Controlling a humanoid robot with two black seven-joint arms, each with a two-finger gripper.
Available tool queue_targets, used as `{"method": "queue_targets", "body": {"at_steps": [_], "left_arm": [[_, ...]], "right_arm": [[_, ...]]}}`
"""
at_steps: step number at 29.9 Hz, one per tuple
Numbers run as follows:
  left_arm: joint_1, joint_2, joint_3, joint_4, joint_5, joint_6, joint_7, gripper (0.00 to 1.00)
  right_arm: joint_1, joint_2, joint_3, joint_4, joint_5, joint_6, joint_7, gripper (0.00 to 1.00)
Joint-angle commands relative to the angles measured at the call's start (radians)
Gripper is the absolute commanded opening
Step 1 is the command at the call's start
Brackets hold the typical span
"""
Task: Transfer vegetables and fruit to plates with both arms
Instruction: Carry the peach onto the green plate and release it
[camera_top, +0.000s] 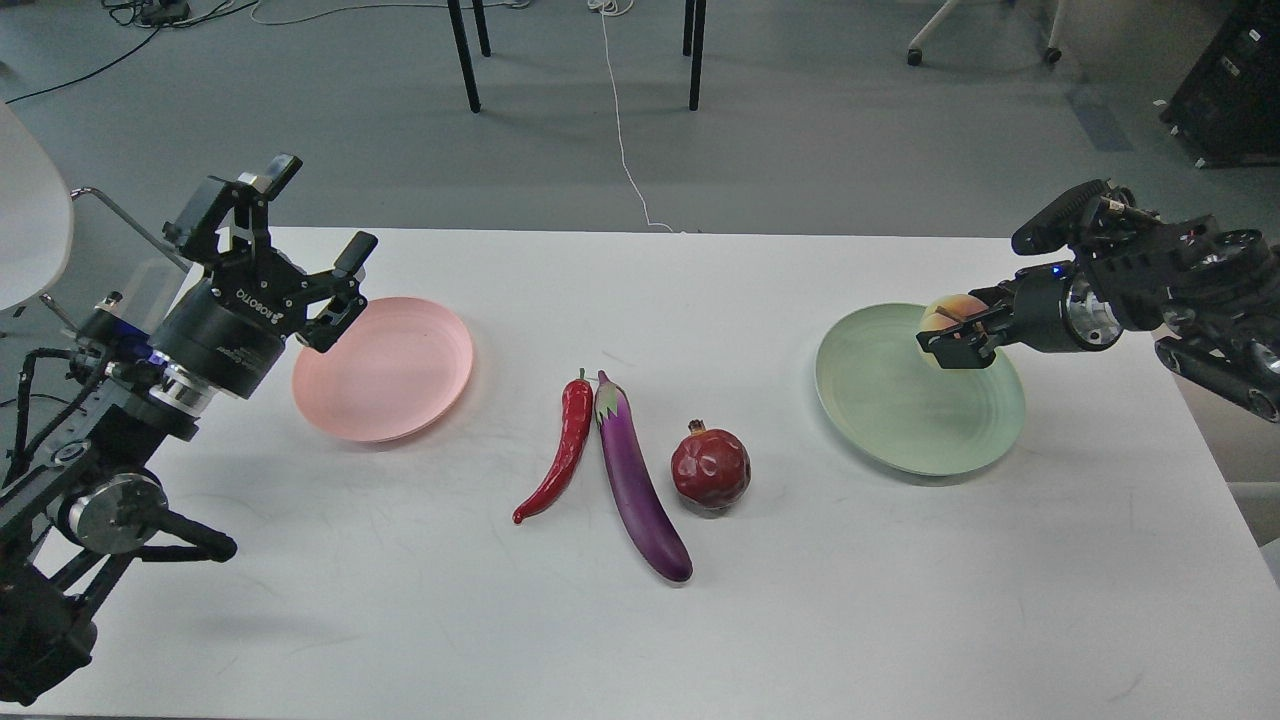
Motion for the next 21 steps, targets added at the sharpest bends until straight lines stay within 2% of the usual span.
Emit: {"method": "queue_targets", "body": {"at_steps": [1,6,8,11,13,21], "left_arm": [[0.000,-0.002,0.000,0.000,0.000,0.000,0.000,0.98],[0.000,-0.002,0.000,0.000,0.000,0.000,0.002,0.98],[0.000,-0.002,-0.002,0.000,0.000,0.000,0.000,0.98],[0.000,0.000,-0.002,0.000,0.000,0.000,0.000,0.98],[0.000,0.000,-0.002,0.000,0.000,0.000,0.002,0.98],[0.000,0.000,-0.002,0.000,0.000,0.000,0.002,0.98]], "right_arm": [[-0.019,0.031,0.000,-0.042,0.002,-0.005,0.000,0.55],[-0.043,0.068,0.000,-0.076,0.006,-0.008,0.000,0.67],[-0.052,0.071,0.000,-0.079,0.011,-0.010,0.000,0.76],[-0.050,0.072,0.000,-0.078,0.012,-0.010,0.000,0.84],[-0.049,0.071,0.000,-0.075,0.015,-0.008,0.000,0.94],[-0.029,0.054,0.003,-0.059,0.019,0.001,0.000,0.97]]}}
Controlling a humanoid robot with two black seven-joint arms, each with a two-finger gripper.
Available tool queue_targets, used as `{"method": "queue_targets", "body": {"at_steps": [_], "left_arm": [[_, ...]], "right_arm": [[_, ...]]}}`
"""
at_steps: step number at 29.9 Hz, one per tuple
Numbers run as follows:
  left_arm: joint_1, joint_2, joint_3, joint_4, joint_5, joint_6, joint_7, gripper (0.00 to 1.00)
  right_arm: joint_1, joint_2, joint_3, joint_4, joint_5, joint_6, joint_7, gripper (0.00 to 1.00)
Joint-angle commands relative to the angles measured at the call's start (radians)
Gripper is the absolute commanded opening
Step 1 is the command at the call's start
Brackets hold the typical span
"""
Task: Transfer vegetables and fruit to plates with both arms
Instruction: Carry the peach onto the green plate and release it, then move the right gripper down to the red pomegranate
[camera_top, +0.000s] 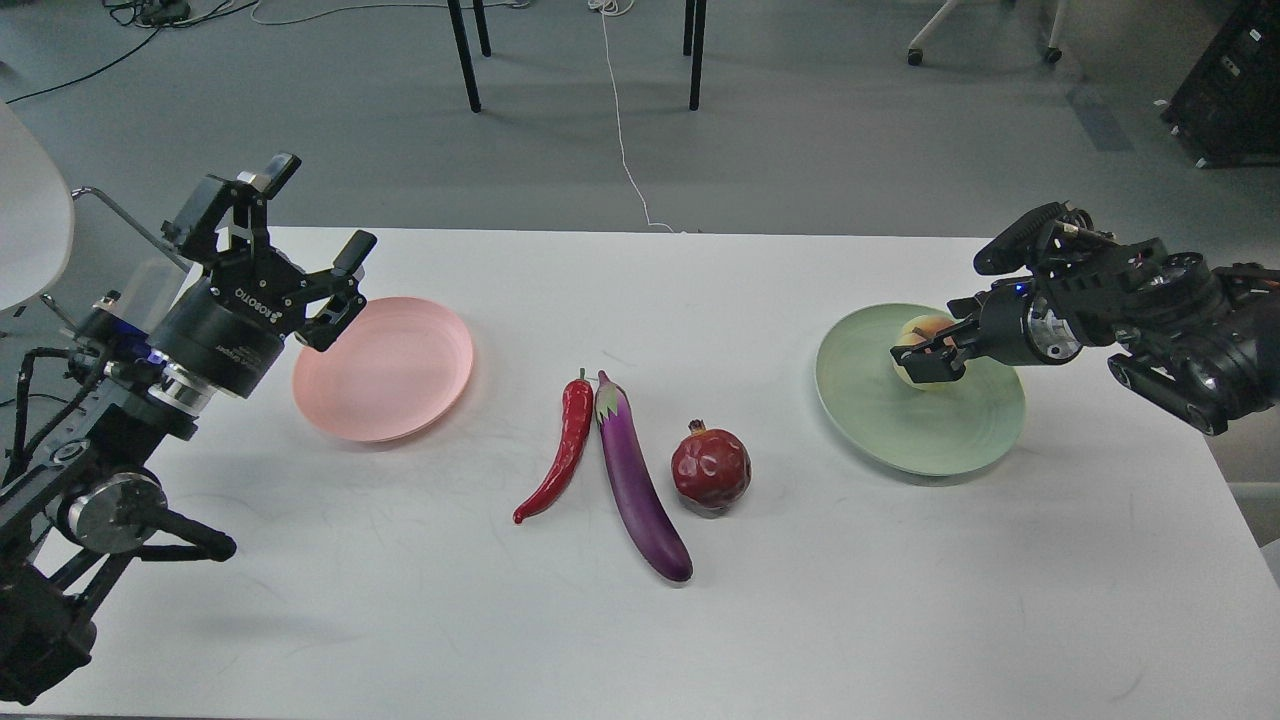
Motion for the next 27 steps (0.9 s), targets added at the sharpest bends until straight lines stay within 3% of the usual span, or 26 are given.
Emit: {"method": "queue_targets", "body": {"at_steps": [1,4,10,16,27], "left_arm": [[0.000,0.000,0.000,0.000,0.000,0.000,0.000,0.98],[0.000,0.000,0.000,0.000,0.000,0.000,0.000,0.98],[-0.002,0.003,0.002,0.000,0.000,0.000,0.000,0.98],[0.000,0.004,0.002,0.000,0.000,0.000,0.000,0.98],[0.000,0.011,0.002,-0.001,0.000,0.000,0.000,0.98]], "right_arm": [[0.017,-0.010,0.002,0.007,0.002,0.001,0.000,0.97],[0.080,-0.041,0.017,0.081,0.010,0.002,0.000,0.97],[0.221,-0.141,0.058,0.363,0.019,0.012,0.000,0.97],[0.261,-0.138,0.055,0.566,0.037,0.061,0.000,0.97],[0.251,-0.004,-0.007,0.609,0.039,0.067,0.000,0.97]]}}
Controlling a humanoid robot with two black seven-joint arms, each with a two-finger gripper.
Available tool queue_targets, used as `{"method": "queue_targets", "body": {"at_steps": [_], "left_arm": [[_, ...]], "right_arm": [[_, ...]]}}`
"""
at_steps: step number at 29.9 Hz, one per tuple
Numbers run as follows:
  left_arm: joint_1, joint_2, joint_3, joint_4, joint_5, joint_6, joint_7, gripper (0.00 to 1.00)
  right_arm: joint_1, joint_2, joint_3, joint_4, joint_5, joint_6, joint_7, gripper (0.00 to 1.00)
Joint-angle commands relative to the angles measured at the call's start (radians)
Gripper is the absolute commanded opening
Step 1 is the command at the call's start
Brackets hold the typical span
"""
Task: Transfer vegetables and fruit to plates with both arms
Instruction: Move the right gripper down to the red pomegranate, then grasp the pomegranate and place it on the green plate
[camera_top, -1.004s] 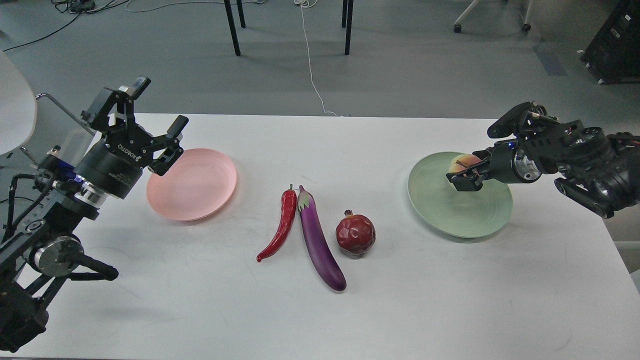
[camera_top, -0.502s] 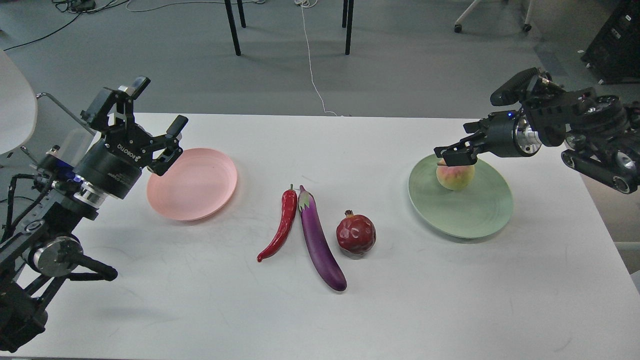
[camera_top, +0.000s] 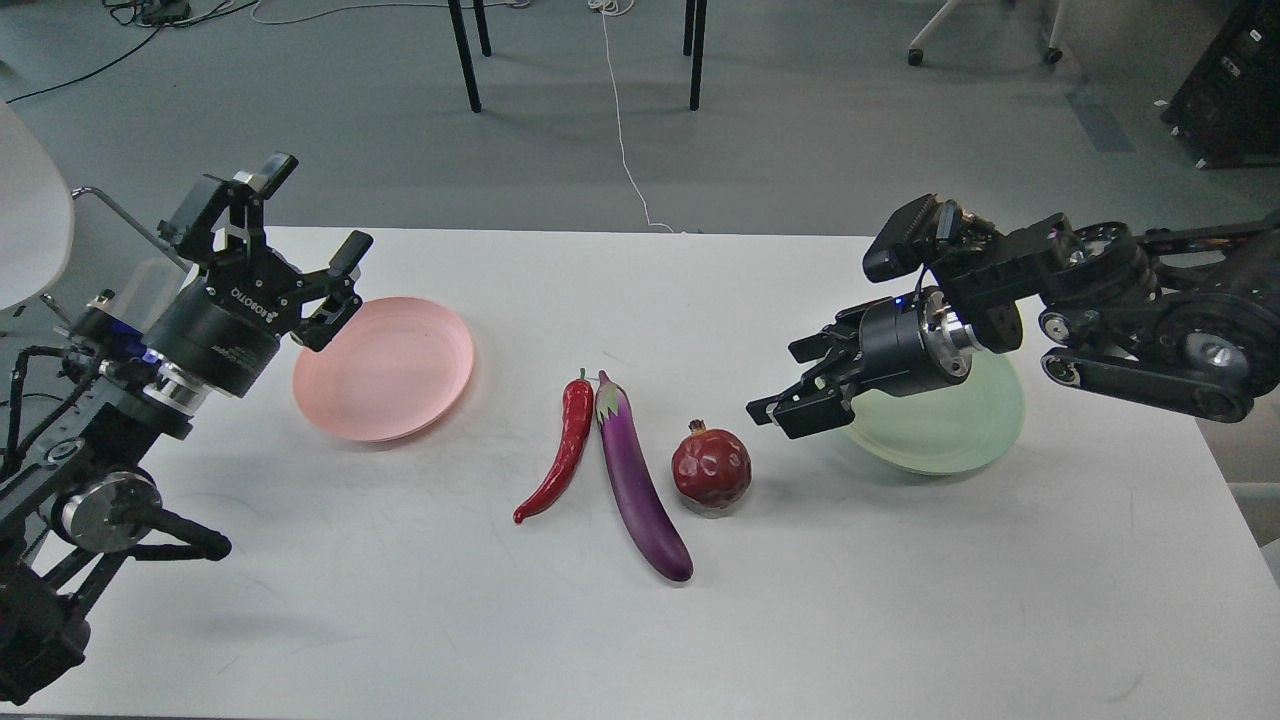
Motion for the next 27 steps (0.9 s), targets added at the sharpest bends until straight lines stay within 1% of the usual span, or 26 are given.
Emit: {"method": "queue_targets", "body": {"at_steps": [1,6,15,23,27], "left_arm": [[0.000,0.000,0.000,-0.002,0.000,0.000,0.000,0.98],[0.000,0.005,0.000,-0.002,0.000,0.000,0.000,0.98],[0.000,0.015,0.000,-0.002,0.000,0.000,0.000,0.98],[0.002,0.028,-0.003,-0.002,-0.002,0.000,0.000,0.98],[0.002,0.028,-0.003,-0.002,-0.002,0.000,-0.002,0.98]], "right_arm": [[-0.014,0.050,-0.008,-0.017,0.004,-0.001,0.000,0.97],[-0.036,0.109,-0.010,-0.065,0.006,-0.004,0.000,0.97],[-0.114,0.234,-0.010,-0.202,0.006,-0.017,0.000,0.97],[-0.152,0.297,-0.010,-0.261,0.006,-0.018,0.000,0.96],[-0.155,0.309,-0.016,-0.274,0.006,-0.017,0.000,0.92]]}}
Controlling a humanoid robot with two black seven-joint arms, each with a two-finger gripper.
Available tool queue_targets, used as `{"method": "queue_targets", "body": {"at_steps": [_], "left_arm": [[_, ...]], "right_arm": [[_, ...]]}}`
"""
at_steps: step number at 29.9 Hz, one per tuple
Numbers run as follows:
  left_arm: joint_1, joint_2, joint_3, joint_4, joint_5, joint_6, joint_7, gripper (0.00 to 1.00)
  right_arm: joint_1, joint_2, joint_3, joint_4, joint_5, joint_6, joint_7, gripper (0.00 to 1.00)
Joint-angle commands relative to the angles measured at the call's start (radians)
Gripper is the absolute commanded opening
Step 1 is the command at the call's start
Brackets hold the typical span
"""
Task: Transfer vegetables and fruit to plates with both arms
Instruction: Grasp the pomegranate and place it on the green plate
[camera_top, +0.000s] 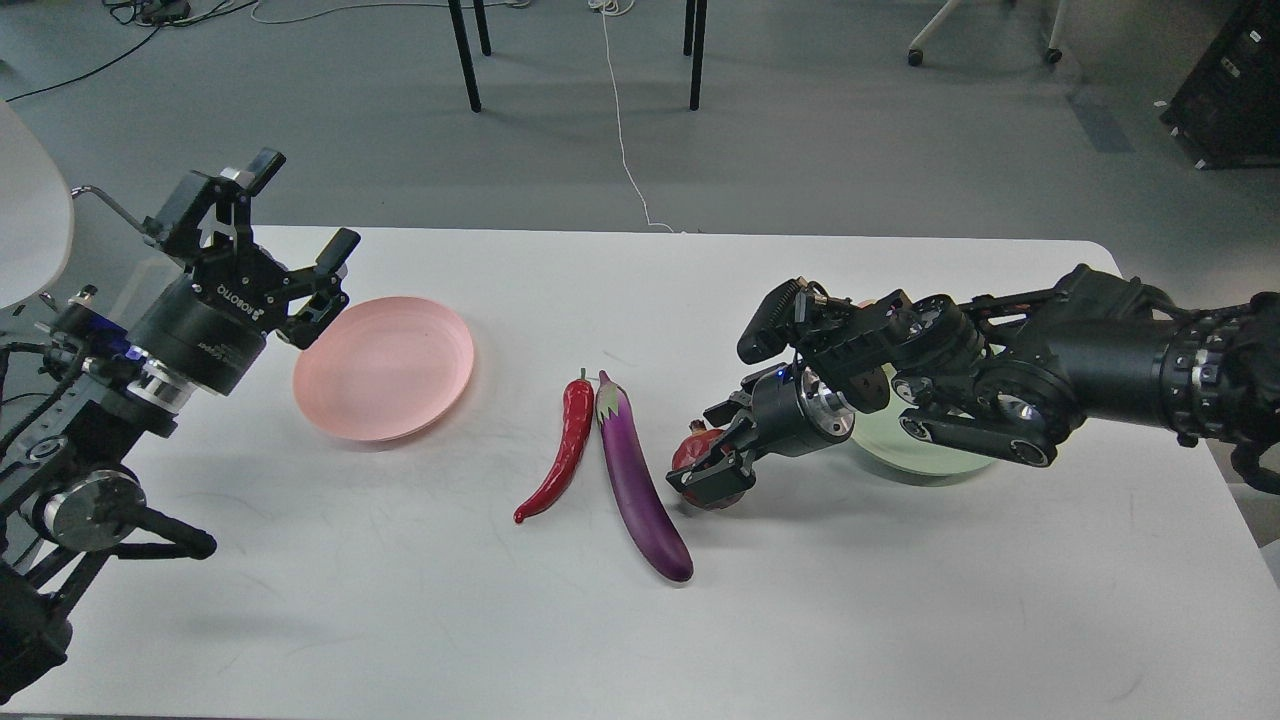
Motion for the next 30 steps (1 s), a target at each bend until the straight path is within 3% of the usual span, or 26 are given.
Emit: {"method": "queue_targets", "body": {"at_steps": [1,9,13,20,26,30], "left_arm": [[0.002,0.000,0.000,0.000,0.000,0.000,-0.002,0.98],[0.003,0.000,0.000,0.000,0.001,0.000,0.000,0.98],[0.003,0.000,-0.002,0.000,0.001,0.000,0.000,0.98],[0.003,-0.004,-0.002,-0.001,0.001,0.000,0.000,0.98],[0.002,-0.012,0.003,-0.006,0.001,0.000,0.000,0.98],[0.000,-0.015,0.004,-0.006,0.003,0.000,0.000,0.98]], "right_arm": [[-0.002,0.009,-0.014,-0.008,0.001,0.001,0.000,0.90],[0.009,-0.011,-0.026,-0.002,-0.001,-0.001,0.000,0.42],[0.059,-0.055,-0.021,0.018,-0.001,-0.013,0.000,0.42],[0.175,-0.255,-0.018,0.095,-0.009,-0.027,0.000,0.44],[0.155,-0.448,-0.027,0.100,-0.165,-0.027,0.000,0.45],[0.084,-0.503,-0.027,0.098,-0.196,-0.045,0.000,0.48]]}}
